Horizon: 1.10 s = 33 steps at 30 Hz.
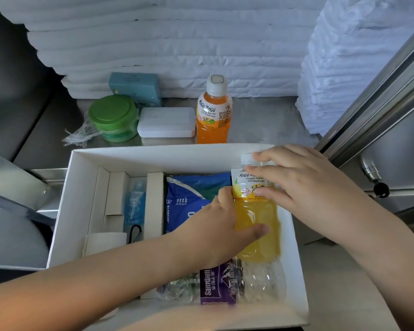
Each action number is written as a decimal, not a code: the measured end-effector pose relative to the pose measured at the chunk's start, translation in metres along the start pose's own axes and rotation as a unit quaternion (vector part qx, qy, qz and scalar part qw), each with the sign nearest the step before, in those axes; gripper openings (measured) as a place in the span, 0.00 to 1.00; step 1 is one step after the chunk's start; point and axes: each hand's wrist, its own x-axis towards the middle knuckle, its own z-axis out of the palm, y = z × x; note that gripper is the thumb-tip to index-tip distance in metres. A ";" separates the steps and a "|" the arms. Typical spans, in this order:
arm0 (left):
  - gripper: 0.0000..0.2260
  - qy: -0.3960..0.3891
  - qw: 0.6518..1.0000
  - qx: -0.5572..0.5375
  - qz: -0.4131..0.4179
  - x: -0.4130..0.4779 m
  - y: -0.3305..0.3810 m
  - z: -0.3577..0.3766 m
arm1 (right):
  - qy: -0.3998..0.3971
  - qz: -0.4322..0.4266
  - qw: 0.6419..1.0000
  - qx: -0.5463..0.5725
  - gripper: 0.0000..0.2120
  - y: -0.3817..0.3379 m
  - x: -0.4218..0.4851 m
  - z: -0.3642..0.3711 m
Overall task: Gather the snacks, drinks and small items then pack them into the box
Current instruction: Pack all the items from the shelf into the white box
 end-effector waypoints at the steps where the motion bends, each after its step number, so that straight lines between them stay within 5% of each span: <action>1: 0.31 0.003 1.000 0.000 -0.010 0.001 0.001 0.001 | 0.002 -0.009 1.000 -0.016 0.17 0.000 0.001 0.001; 8: 0.31 0.002 0.998 0.033 -0.059 0.008 0.004 0.003 | 0.010 -0.044 0.997 -0.065 0.16 -0.006 0.006 0.005; 15: 0.43 -0.009 0.994 0.099 0.041 0.003 -0.007 -0.009 | -0.026 -0.059 0.998 -0.016 0.17 -0.007 0.004 -0.002; 24: 0.45 -0.024 0.996 0.080 0.033 0.011 -0.011 -0.004 | -0.187 -0.030 0.981 -0.042 0.13 -0.018 0.016 -0.002; 33: 0.47 -0.018 0.991 0.117 0.062 0.003 -0.015 -0.013 | -0.154 -0.028 0.986 0.062 0.11 -0.015 0.011 -0.009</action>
